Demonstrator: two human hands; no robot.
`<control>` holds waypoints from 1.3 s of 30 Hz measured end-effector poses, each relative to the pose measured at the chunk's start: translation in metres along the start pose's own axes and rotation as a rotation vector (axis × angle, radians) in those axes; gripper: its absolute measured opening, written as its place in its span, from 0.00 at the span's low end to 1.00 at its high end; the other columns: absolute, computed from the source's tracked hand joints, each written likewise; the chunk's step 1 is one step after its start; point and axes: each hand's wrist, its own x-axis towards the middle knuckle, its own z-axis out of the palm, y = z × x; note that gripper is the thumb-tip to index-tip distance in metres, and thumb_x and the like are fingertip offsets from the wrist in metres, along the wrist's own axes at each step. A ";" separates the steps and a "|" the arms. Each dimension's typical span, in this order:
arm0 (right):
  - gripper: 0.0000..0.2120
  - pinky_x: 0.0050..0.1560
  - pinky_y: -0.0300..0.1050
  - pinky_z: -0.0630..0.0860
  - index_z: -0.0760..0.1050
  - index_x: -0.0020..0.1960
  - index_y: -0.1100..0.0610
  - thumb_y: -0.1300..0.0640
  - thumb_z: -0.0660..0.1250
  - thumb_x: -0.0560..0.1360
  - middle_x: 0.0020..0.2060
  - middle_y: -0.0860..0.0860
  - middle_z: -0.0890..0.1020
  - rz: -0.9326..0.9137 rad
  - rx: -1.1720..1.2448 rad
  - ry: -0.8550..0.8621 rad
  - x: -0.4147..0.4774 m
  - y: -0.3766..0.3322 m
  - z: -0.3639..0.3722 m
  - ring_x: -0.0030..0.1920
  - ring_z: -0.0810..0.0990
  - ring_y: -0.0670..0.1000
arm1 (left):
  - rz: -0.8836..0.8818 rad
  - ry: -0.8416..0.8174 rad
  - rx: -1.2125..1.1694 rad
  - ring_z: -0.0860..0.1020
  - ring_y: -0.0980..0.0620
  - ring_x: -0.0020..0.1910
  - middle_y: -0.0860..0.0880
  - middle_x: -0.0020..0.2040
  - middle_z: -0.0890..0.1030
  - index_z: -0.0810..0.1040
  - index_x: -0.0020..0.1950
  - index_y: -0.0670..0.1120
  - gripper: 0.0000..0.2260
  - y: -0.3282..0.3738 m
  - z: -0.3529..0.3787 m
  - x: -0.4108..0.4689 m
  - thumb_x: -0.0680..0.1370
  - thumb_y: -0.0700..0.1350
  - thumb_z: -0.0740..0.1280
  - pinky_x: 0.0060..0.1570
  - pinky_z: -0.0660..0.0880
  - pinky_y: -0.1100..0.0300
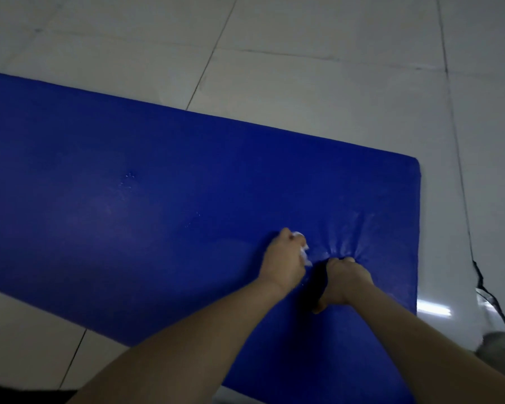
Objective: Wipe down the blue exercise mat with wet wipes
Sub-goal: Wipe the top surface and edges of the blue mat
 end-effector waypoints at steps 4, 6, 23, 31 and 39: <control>0.52 0.58 0.50 0.79 0.65 0.71 0.54 0.33 0.81 0.57 0.64 0.57 0.70 -0.018 -0.007 -0.014 -0.001 0.000 0.000 0.63 0.74 0.55 | 0.228 -0.158 0.216 0.74 0.48 0.49 0.47 0.54 0.72 0.75 0.51 0.45 0.11 -0.005 0.002 -0.010 0.74 0.43 0.75 0.49 0.77 0.49; 0.54 0.58 0.49 0.78 0.64 0.72 0.55 0.32 0.80 0.57 0.66 0.57 0.69 -0.001 0.001 -0.019 -0.001 0.002 0.000 0.63 0.75 0.55 | 0.240 -0.155 0.294 0.73 0.47 0.46 0.46 0.52 0.72 0.74 0.48 0.46 0.12 -0.026 -0.014 -0.008 0.73 0.42 0.77 0.46 0.77 0.47; 0.50 0.57 0.50 0.77 0.67 0.68 0.54 0.30 0.80 0.56 0.65 0.56 0.71 -0.039 -0.008 0.000 -0.006 0.004 -0.002 0.61 0.75 0.54 | -0.393 0.228 0.056 0.76 0.43 0.46 0.43 0.55 0.73 0.75 0.51 0.45 0.10 -0.082 -0.054 -0.026 0.76 0.45 0.74 0.49 0.78 0.46; 0.50 0.57 0.50 0.78 0.66 0.67 0.55 0.31 0.80 0.56 0.65 0.57 0.72 -0.034 -0.026 0.024 -0.001 0.003 0.001 0.60 0.76 0.55 | 0.139 -0.144 0.226 0.72 0.47 0.51 0.45 0.58 0.70 0.73 0.59 0.45 0.12 0.011 0.025 -0.063 0.76 0.38 0.68 0.49 0.75 0.54; 0.50 0.56 0.50 0.78 0.67 0.67 0.54 0.30 0.80 0.54 0.64 0.54 0.72 -0.053 -0.024 0.013 0.000 0.006 0.001 0.61 0.75 0.54 | -0.009 -0.028 0.334 0.72 0.48 0.46 0.48 0.51 0.70 0.70 0.47 0.48 0.10 -0.075 -0.043 -0.054 0.78 0.43 0.71 0.46 0.78 0.49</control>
